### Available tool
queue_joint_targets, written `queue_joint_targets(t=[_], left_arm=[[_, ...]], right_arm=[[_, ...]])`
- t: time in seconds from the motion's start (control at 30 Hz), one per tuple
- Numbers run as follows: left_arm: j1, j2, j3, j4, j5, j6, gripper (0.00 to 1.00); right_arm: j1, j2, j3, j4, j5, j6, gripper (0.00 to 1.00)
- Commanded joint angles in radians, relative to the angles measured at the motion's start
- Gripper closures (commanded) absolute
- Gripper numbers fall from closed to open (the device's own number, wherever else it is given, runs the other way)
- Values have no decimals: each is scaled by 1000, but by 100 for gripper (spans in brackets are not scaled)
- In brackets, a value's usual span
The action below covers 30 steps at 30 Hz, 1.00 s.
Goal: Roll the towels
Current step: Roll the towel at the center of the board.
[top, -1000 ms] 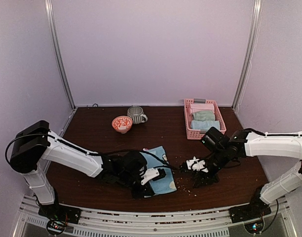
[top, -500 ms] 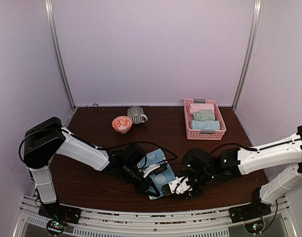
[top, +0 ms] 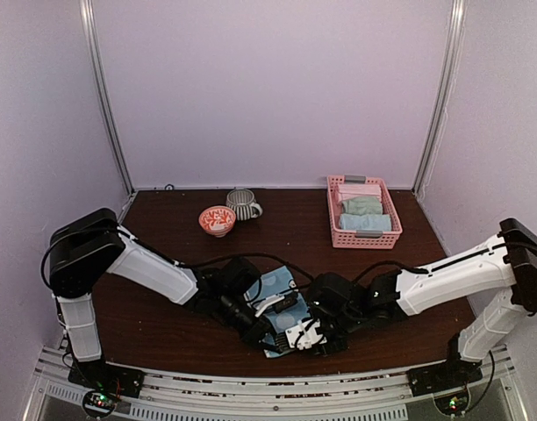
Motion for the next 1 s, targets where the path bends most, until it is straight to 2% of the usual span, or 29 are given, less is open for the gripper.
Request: queue_joint_targets(t=[0.0, 0.1, 0.3, 0.37, 0.43, 0.53, 0.6, 0.83, 0.97], left_arm=[[14, 1, 2, 27, 23, -2, 100], [14, 2, -4, 30, 33, -1, 100], [15, -22, -20, 18, 56, -3, 100], [17, -46, -35, 13, 49, -5, 95], [17, -91, -61, 22, 32, -8, 84], [21, -170, -103, 22, -33, -8, 72], [30, -219, -130, 12, -79, -9, 68], [49, -366, -213, 19, -220, -19, 66], [8, -469, -229, -17, -417, 65, 63]], right_arm=[[5, 30, 38, -19, -27, 6, 79], [1, 41, 43, -39, -41, 16, 91], [-35, 51, 85, -167, -174, 25, 96], [-60, 61, 109, -212, -231, 38, 97], [-85, 82, 134, -250, -290, 55, 98], [-126, 130, 189, -311, -373, 68, 98], [-156, 176, 230, -360, -423, 65, 99], [-279, 381, 404, -545, -588, 59, 99], [-342, 495, 514, -662, -668, 50, 100]])
